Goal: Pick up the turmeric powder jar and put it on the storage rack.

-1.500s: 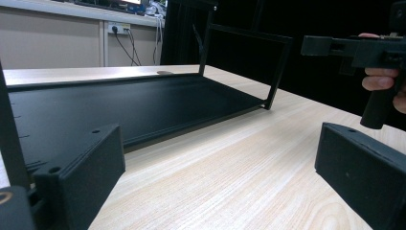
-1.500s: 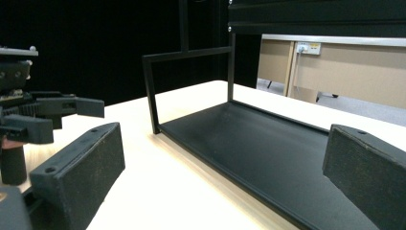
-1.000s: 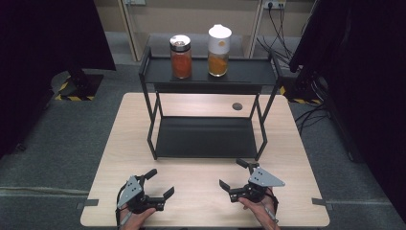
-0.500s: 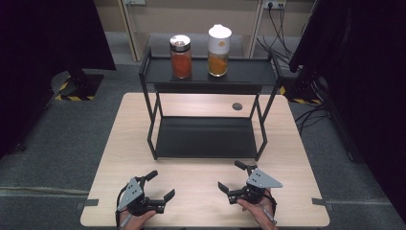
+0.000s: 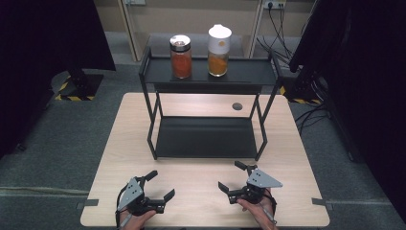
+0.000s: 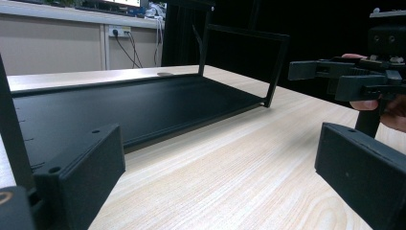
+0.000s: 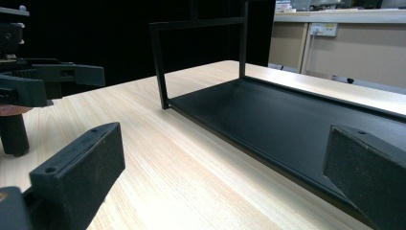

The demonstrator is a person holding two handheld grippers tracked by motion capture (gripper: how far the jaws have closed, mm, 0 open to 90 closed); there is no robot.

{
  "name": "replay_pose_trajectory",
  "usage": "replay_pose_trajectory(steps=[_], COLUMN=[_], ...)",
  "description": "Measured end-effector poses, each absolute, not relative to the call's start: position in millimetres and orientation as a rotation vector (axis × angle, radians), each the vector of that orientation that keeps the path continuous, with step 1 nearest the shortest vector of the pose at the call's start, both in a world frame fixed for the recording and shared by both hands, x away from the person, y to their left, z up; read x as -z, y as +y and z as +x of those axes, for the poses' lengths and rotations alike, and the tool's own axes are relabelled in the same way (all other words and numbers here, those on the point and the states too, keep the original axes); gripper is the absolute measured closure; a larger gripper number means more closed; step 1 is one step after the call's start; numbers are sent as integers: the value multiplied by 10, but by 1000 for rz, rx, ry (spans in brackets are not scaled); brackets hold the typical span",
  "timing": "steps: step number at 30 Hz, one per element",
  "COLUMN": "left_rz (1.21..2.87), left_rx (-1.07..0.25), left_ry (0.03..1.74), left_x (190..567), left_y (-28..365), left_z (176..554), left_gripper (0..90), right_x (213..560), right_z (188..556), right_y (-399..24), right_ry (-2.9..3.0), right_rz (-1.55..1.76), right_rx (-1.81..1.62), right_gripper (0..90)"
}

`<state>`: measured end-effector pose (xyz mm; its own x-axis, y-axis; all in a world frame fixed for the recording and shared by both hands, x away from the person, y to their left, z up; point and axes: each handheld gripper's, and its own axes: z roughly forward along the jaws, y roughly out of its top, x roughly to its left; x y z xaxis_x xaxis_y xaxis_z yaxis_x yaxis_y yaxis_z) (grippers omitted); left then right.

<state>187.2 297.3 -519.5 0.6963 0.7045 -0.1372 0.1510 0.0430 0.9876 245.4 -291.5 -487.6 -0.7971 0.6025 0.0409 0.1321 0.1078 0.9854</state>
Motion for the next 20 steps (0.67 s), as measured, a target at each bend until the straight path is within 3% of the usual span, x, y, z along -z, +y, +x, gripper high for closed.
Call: replay_pose_trajectory(steps=[20], left_rz=[1496], left_rx=[-490], left_ry=[742], left_x=[5197], left_y=[2974], left_z=[1872], left_gripper=[21], right_x=[4888], right_z=[2455], right_y=[-2924], right_ry=[2011], right_rz=[723], right_rx=[-1747], right_gripper=[10])
